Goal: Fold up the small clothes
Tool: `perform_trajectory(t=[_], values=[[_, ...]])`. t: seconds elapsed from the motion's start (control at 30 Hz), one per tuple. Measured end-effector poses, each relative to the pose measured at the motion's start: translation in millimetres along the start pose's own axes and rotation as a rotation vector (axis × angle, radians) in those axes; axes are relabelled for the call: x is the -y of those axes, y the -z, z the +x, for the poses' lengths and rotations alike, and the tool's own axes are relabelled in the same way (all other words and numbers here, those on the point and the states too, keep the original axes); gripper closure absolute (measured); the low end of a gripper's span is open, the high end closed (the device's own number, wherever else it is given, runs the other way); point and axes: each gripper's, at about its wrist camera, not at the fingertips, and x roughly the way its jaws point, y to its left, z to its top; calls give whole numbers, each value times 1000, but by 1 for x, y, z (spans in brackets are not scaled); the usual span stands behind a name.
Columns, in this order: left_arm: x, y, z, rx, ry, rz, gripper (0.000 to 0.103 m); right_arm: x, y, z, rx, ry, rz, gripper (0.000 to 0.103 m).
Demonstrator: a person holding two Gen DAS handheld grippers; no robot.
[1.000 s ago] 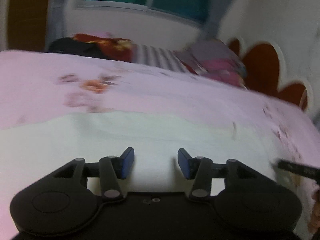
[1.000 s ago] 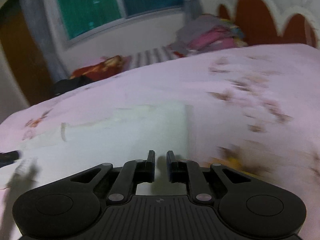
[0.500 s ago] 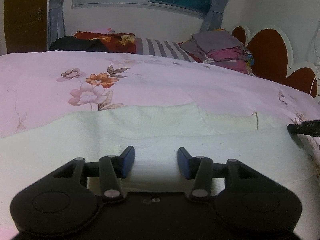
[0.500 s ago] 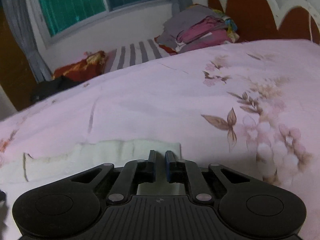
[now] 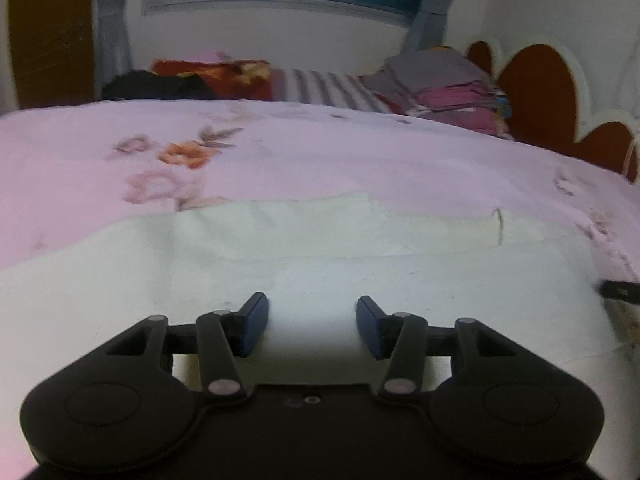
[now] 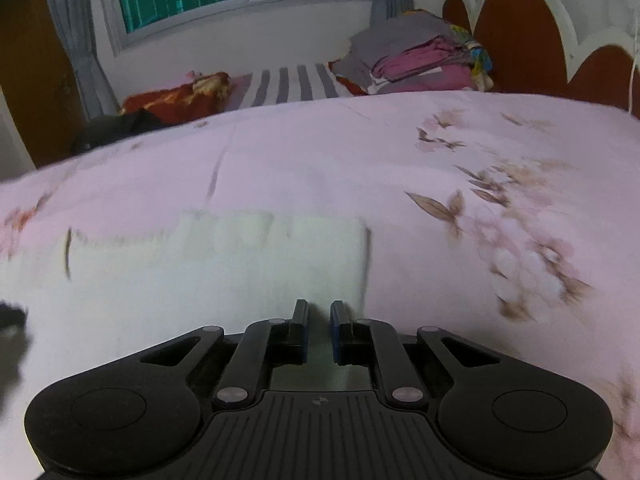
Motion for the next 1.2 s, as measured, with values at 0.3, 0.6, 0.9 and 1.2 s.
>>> perform_trajectory(t=[0.3,0.6,0.9,1.2], values=[[17,17,-17,10,-28,76,44,-5,44,-39,15,10,20,93],[-2,36,-48,51,-69,-5,1,-11,44,-57,57,-6,81,80],[-174,94,-123,116,-202,-514,43,-38,56,-75,106,-60,46,40],[-305,140,-148,295,-161,-1022,60,-64,56,-60,62,-91,40,40]])
